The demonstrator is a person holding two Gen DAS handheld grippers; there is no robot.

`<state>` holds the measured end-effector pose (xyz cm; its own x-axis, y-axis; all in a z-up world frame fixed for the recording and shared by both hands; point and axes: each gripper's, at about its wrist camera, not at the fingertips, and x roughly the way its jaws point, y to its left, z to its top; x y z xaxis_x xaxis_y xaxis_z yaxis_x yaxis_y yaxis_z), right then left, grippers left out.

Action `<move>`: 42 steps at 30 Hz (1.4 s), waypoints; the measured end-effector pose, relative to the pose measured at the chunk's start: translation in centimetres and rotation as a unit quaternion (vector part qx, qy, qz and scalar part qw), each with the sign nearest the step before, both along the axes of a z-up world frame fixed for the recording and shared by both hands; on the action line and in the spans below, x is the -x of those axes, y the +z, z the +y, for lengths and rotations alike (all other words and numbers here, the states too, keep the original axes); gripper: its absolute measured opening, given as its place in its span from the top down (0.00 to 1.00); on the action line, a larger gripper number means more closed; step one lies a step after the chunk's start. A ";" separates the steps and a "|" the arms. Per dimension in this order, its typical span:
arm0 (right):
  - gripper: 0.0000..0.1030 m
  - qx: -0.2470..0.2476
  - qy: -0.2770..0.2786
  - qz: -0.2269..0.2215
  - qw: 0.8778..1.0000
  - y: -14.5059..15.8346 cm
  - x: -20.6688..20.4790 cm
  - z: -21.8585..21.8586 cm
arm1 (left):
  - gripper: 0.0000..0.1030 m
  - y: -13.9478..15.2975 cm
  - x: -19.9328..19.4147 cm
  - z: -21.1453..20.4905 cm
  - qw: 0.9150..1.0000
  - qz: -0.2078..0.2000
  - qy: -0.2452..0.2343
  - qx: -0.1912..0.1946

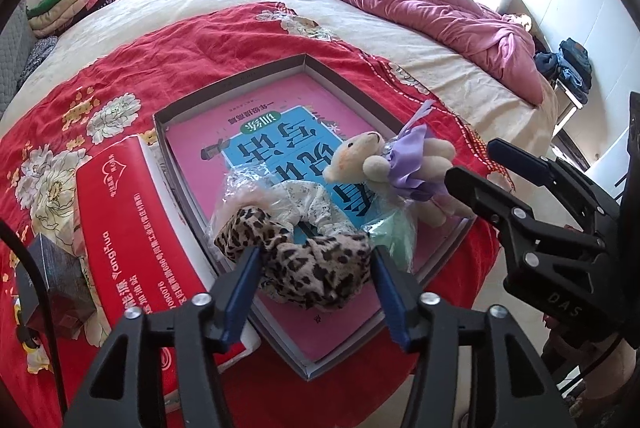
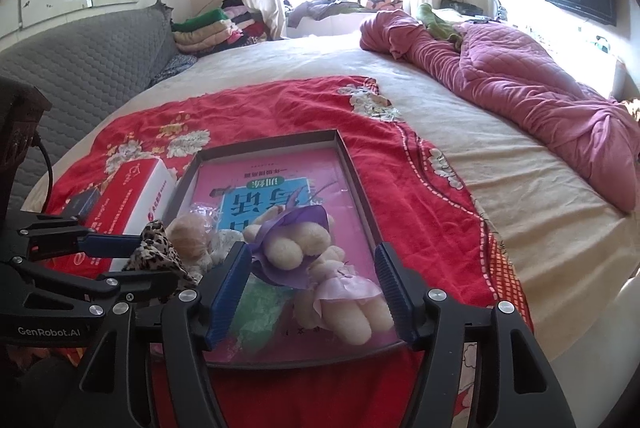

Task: Organize soft objects
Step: 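Open both tools to drop the scrunchie and bunny into the pink tray, then move both open tools back over the remaining pile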

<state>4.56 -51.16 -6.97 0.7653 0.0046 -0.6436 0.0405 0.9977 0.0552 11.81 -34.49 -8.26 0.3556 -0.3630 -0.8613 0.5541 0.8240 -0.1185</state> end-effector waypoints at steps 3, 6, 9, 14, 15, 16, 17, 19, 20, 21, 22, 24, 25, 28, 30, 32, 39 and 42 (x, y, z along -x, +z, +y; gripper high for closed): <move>0.33 0.002 -0.001 -0.005 1.000 0.6 0.2 0.2 | 0.41 0.7 0.3 0.5 1.000 -0.008 0.004 0.004; 0.33 0.007 -0.002 -0.010 1.000 1.5 0.4 0.5 | 0.39 1.4 0.5 1.2 1.000 -0.016 0.008 0.004; 0.31 0.012 0.000 -0.018 1.000 2.5 0.7 1.0 | 0.37 2.6 0.9 2.3 1.000 -0.025 0.012 0.011; 0.29 0.020 0.010 -0.030 0.999 4.5 0.8 2.5 | 0.35 4.5 1.4 5.0 0.999 -0.038 0.028 0.021; 0.29 0.024 0.016 -0.034 0.999 5.0 0.9 3.0 | 0.34 4.8 1.4 5.7 0.998 -0.041 0.034 0.023; 0.29 0.027 0.018 -0.038 0.999 5.4 1.0 3.5 | 0.34 5.2 1.5 6.5 0.998 -0.044 0.041 0.025; 0.29 0.029 0.019 -0.042 0.999 5.8 1.1 4.0 | 0.34 5.5 1.6 7.4 0.997 -0.046 0.049 0.028; 0.29 0.022 0.030 -0.045 0.998 6.6 1.2 5.1 | 0.33 6.0 1.8 8.9 0.997 -0.048 0.058 0.030; 0.29 0.021 0.035 -0.047 0.998 6.8 1.2 5.7 | 0.33 6.3 1.9 9.9 0.996 -0.051 0.066 0.029; 0.29 0.023 0.041 -0.050 0.998 7.2 1.3 6.4 | 0.33 6.6 2.0 10.6 0.995 -0.055 0.072 0.027; 0.29 0.025 0.049 -0.052 0.997 7.5 1.3 7.3 | 0.33 7.0 2.1 11.8 0.994 -0.060 0.082 0.027; 0.28 0.033 0.061 -0.052 0.996 7.9 1.1 8.9 | 0.32 7.4 2.2 13.3 0.993 -0.062 0.093 0.028; 0.28 0.035 0.067 -0.052 0.996 8.1 1.0 9.7 | 0.32 7.6 2.3 14.1 0.993 -0.065 0.099 0.027; 0.28 0.046 0.087 -0.052 0.994 8.6 0.7 12.4 | 0.31 8.1 2.4 16.6 0.990 -0.070 0.119 0.025; 0.28 0.052 0.103 -0.051 0.992 9.0 0.4 13.8 | 0.31 8.3 2.4 18.3 0.988 -0.072 0.130 0.030; 0.28 0.059 0.116 -0.052 0.990 9.3 0.2 15.4 | 0.31 8.4 2.4 19.4 0.987 -0.074 0.139 0.027; 0.28 0.075 0.150 -0.050 0.985 10.1 -0.5 20.3 | 0.30 8.8 2.4 22.7 0.983 -0.079 0.163 0.034; 0.28 0.079 0.161 -0.044 0.983 10.2 -1.1 21.9 | 0.30 8.9 2.2 23.9 0.982 -0.079 0.170 0.036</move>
